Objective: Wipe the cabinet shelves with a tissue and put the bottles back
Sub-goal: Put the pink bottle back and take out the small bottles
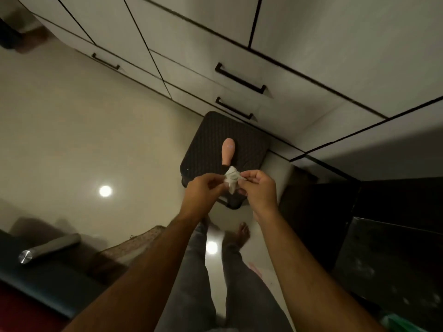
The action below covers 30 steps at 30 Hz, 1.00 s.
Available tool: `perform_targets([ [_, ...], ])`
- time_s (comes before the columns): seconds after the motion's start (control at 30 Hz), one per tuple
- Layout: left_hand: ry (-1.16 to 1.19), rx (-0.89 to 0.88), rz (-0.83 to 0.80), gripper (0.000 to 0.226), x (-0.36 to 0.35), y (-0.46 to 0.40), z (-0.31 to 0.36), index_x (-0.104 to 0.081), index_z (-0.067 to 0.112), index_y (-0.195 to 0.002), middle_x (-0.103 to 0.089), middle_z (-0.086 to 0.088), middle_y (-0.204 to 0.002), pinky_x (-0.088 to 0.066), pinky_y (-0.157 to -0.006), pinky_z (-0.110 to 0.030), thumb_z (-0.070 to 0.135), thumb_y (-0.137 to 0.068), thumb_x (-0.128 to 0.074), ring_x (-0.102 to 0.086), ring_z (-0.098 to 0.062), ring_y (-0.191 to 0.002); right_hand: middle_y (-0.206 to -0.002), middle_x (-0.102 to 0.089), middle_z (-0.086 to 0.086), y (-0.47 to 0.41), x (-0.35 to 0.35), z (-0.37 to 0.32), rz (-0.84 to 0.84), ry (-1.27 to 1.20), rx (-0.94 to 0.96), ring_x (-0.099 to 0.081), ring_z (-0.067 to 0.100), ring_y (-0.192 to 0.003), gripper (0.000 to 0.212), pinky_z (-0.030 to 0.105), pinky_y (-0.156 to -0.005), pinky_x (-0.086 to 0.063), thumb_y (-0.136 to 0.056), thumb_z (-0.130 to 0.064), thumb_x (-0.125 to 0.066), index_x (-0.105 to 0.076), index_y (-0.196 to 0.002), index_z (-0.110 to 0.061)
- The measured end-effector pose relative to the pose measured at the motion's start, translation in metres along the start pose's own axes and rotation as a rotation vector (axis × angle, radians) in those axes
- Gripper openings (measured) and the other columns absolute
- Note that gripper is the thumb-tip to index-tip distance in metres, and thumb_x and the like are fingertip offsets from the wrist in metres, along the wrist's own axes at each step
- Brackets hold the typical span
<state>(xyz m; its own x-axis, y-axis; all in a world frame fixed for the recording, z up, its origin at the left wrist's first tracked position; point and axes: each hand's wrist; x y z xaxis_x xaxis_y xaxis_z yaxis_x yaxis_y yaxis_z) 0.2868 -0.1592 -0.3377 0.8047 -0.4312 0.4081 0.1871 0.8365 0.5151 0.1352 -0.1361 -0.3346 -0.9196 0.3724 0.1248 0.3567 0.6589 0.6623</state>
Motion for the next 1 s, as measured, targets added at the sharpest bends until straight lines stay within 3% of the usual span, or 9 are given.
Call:
perform_targets([
  [0.13,0.203,0.1,-0.055,0.013,0.009,-0.039,-0.032,-0.07,0.028,-0.1,-0.073,0.015,-0.088,-0.05,-0.073,-0.01,0.026,-0.087,-0.072,-0.068,0.003,-0.085,-0.088,-0.074,0.0,-0.035,-0.038,0.018,0.002,0.014,-0.049,-0.072,0.015,-0.084,0.017,0.027,-0.07,-0.059,-0.083,-0.004,-0.073,-0.068,-0.083,-0.021],
  [0.27,0.24,0.132,-0.047,0.011,0.017,-0.078,-0.064,-0.072,0.024,-0.093,-0.074,0.011,-0.082,-0.048,-0.066,-0.006,0.016,-0.085,-0.073,-0.069,0.0,-0.078,-0.088,-0.073,-0.001,-0.074,-0.077,0.04,0.008,0.035,-0.095,-0.071,0.016,-0.087,0.017,0.032,-0.074,-0.06,-0.083,-0.006,-0.072,-0.067,-0.081,-0.022],
  [0.4,0.108,0.129,0.009,0.007,0.019,-0.122,-0.091,-0.07,0.028,-0.087,-0.07,0.013,-0.08,-0.048,-0.063,-0.008,0.022,-0.086,-0.073,-0.065,0.002,-0.071,-0.089,-0.07,-0.006,-0.112,-0.107,0.059,0.054,0.162,-0.039,-0.067,0.011,-0.086,0.008,0.028,-0.072,-0.059,-0.086,-0.013,-0.072,-0.07,-0.092,-0.017],
  [0.53,-0.078,0.078,0.055,0.011,0.017,-0.159,-0.114,-0.074,0.025,-0.098,-0.067,0.017,-0.08,-0.042,-0.06,-0.005,0.027,-0.089,-0.069,-0.059,0.009,-0.067,-0.098,-0.07,0.002,-0.141,-0.122,0.07,0.1,0.241,0.007,-0.067,0.017,-0.092,0.007,0.037,-0.079,-0.06,-0.089,-0.014,-0.067,-0.07,-0.096,-0.013],
  [0.7,-0.251,0.036,0.012,0.02,0.007,-0.185,-0.131,-0.072,0.02,-0.111,-0.072,0.004,-0.107,-0.049,-0.081,-0.022,0.024,-0.094,-0.062,-0.06,-0.004,-0.086,-0.102,-0.069,0.004,-0.166,-0.136,0.078,0.1,0.31,0.045,-0.066,0.017,-0.094,0.011,0.04,-0.081,-0.059,-0.091,-0.015,-0.065,-0.07,-0.098,-0.008],
  [0.87,-0.451,-0.038,0.04,0.021,0.005,-0.19,-0.139,-0.071,0.025,-0.112,-0.066,0.0,-0.111,-0.05,-0.083,-0.03,0.028,-0.096,-0.059,-0.059,-0.013,-0.092,-0.102,-0.072,0.004,-0.172,-0.144,0.085,0.077,0.42,0.09,-0.067,0.015,-0.096,0.016,0.035,-0.089,-0.056,-0.093,-0.015,-0.062,-0.072,-0.103,-0.008],
  [1.0,-0.477,-0.054,0.067,0.024,0.009,-0.189,-0.135,-0.07,0.022,-0.116,-0.064,-0.006,-0.11,-0.051,-0.083,-0.034,0.022,-0.095,-0.059,-0.06,-0.019,-0.092,-0.109,-0.07,0.005,-0.171,-0.145,0.081,0.033,0.492,0.082,-0.065,0.017,-0.103,0.02,0.035,-0.094,-0.054,-0.097,-0.014,-0.055,-0.071,-0.109,-0.01],
])
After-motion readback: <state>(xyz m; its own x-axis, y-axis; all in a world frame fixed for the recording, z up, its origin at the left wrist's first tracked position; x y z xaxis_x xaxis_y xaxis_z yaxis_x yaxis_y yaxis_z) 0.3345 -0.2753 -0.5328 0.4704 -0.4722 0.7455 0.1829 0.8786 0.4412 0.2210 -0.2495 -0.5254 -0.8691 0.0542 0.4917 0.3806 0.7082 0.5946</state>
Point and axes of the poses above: each hand's wrist, its own y-axis away from the middle knuckle, its own x-axis out of the back of the hand, z = x × y
